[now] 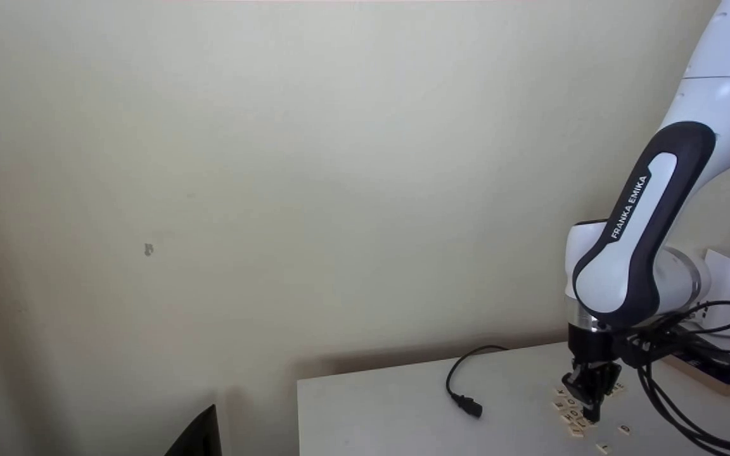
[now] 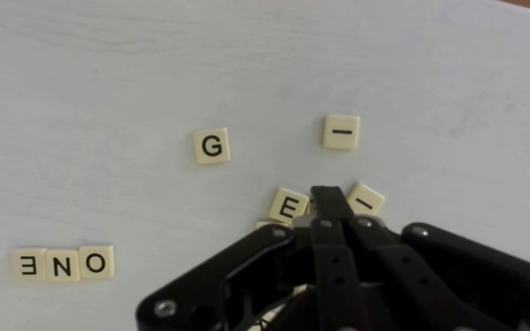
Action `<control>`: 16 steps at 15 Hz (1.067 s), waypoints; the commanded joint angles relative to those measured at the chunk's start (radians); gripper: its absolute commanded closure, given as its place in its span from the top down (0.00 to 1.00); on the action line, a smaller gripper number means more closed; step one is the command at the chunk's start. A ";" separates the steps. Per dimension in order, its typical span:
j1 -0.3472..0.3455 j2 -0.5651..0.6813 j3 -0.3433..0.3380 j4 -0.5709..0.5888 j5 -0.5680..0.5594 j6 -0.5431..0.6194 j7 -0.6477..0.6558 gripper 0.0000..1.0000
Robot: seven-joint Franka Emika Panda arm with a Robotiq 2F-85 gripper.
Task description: Replace the z tile letter with the l tile letter
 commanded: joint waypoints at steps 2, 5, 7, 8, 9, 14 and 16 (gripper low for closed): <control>-0.005 0.005 0.021 -0.007 0.016 0.001 -0.042 0.00; 0.001 0.015 0.015 -0.003 0.014 0.009 -0.038 0.00; 0.002 0.020 0.012 0.000 0.013 0.019 -0.036 0.00; -0.002 0.022 0.015 0.000 0.016 0.023 -0.038 0.00; -0.004 0.023 0.018 0.000 0.017 0.032 -0.039 0.00; -0.010 0.035 0.020 0.001 0.017 0.061 -0.042 0.00; -0.007 0.041 0.017 0.003 0.015 0.067 -0.040 0.00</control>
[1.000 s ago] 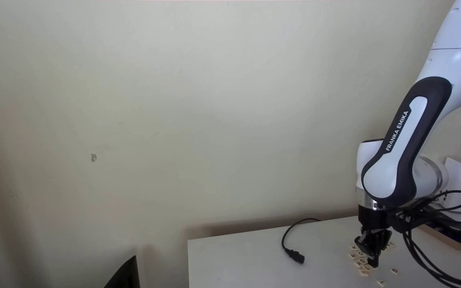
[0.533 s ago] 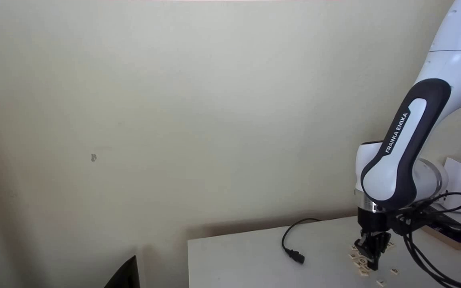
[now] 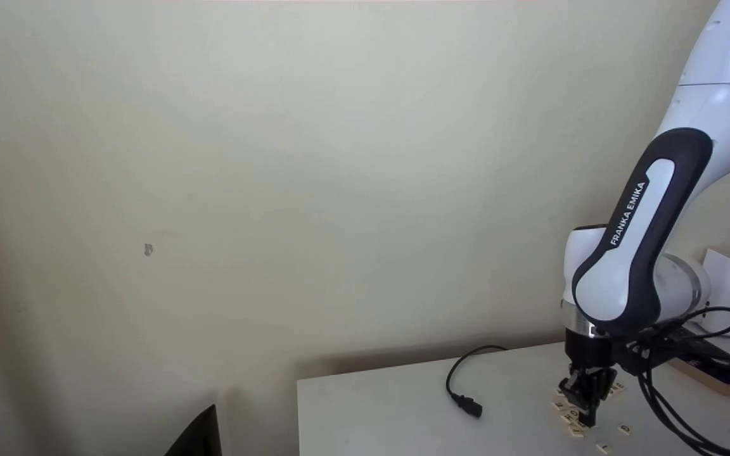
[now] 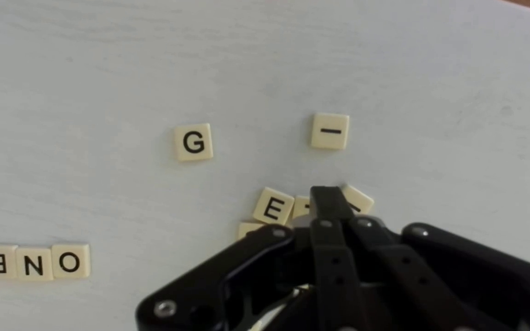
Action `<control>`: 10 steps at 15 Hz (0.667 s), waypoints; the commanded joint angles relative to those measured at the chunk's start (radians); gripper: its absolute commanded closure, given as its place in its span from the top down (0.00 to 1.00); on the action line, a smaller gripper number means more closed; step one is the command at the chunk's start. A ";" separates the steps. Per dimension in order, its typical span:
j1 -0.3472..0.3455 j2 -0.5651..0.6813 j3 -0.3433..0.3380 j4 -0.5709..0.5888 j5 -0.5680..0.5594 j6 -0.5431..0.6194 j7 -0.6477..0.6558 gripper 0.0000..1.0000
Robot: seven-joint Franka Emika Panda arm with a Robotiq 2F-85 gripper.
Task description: Replace the z tile letter with the l tile letter
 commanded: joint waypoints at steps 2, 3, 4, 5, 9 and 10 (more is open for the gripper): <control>-0.018 0.032 0.013 0.013 0.018 0.038 -0.031 0.00; -0.017 0.036 0.011 0.015 0.017 0.042 -0.029 0.00; -0.022 0.039 0.015 0.015 0.017 0.048 -0.033 0.00; -0.026 0.041 0.017 0.015 0.018 0.054 -0.035 0.00; -0.041 0.045 0.027 0.013 0.017 0.074 -0.046 0.00; -0.039 0.047 0.025 0.014 0.016 0.077 -0.045 0.00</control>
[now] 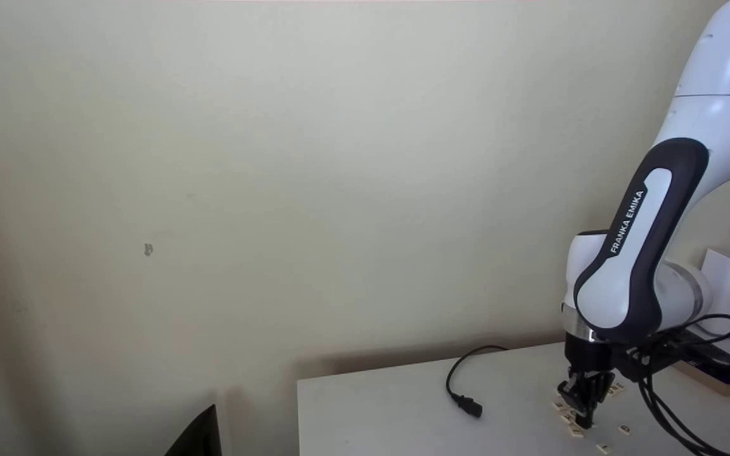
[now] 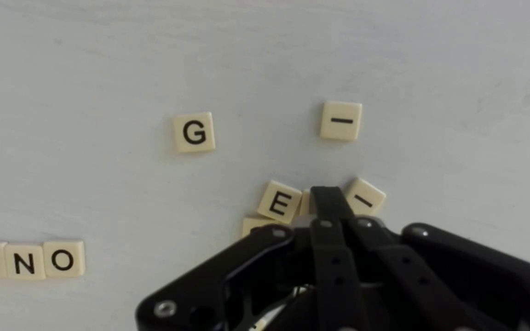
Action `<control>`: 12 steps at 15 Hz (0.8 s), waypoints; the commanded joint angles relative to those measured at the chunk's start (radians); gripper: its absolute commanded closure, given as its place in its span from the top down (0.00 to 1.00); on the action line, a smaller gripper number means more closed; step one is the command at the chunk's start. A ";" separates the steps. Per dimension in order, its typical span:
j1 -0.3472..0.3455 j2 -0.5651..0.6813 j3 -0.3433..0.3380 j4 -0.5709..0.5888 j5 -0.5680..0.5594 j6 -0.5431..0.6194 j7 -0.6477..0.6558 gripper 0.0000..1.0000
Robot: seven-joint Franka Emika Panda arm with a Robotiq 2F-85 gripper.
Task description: Replace the z tile letter with the l tile letter
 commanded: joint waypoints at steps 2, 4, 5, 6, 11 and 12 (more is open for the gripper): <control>-0.012 0.020 0.009 0.016 0.008 -0.002 -0.033 0.00; 0.011 0.021 -0.014 0.019 -0.003 -0.025 -0.028 0.00; 0.027 0.020 -0.030 0.020 -0.012 -0.036 -0.026 0.00; 0.039 0.019 -0.042 0.020 -0.020 -0.048 -0.027 0.00; 0.103 0.019 -0.102 0.029 -0.050 -0.108 -0.019 0.00; 0.111 0.021 -0.108 0.033 -0.055 -0.122 -0.019 0.00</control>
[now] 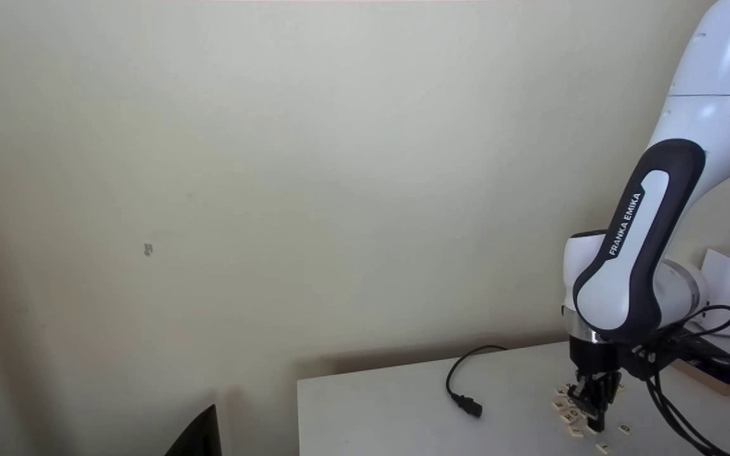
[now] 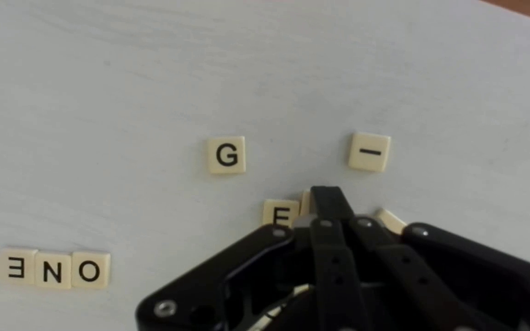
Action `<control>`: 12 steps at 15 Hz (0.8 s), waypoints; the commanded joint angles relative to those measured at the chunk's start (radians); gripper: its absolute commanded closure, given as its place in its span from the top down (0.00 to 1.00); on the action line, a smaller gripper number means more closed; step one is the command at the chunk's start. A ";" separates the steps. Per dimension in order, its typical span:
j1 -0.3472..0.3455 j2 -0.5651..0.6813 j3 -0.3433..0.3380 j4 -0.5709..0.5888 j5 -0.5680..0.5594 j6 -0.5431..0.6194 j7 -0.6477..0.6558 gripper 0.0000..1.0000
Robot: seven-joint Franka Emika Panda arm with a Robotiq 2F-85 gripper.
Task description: Replace the z tile letter with the l tile letter
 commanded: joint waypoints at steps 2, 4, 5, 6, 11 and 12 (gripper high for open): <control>0.057 0.028 -0.050 0.022 -0.045 -0.065 0.006 0.00; 0.073 0.030 -0.065 0.025 -0.058 -0.089 0.011 0.00; 0.082 0.032 -0.075 0.027 -0.065 -0.098 0.016 0.00; 0.088 0.033 -0.083 0.028 -0.073 -0.107 0.019 0.00; 0.081 0.047 -0.097 0.047 -0.065 -0.096 0.038 0.00; 0.072 0.052 -0.093 0.054 -0.058 -0.086 0.039 0.00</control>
